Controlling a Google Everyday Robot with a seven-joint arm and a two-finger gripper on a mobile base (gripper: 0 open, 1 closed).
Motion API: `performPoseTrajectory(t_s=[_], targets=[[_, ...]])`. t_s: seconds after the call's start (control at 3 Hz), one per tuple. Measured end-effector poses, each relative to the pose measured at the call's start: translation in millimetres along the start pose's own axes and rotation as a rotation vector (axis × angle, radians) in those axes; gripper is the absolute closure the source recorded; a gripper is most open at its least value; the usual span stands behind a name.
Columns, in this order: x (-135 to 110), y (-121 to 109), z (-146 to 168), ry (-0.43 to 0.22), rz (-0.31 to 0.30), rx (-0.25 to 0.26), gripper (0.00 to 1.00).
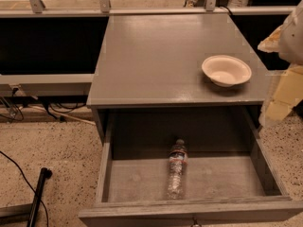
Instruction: Pick water bottle from top drawer and place on counter
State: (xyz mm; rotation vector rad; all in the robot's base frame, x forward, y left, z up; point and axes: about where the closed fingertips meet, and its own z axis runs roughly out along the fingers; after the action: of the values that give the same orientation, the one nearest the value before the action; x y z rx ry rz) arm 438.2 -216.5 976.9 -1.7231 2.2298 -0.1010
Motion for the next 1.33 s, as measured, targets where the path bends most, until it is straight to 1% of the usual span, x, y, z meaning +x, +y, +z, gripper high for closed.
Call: performPoseTrajectory(t_s=[0.33,0.67,1.0,1.33], targets=[[0.0,0.0,0.0,0.0,0.0,0.0,0.0],[12.5,0.8,14.4,0.028,0.101,-0.015,0.0],[37.0,4.7,49.7,0.132,0.259,0.024,0.0],[66.7,12.6,72.1,0.235,0.327,0.037,0.0]])
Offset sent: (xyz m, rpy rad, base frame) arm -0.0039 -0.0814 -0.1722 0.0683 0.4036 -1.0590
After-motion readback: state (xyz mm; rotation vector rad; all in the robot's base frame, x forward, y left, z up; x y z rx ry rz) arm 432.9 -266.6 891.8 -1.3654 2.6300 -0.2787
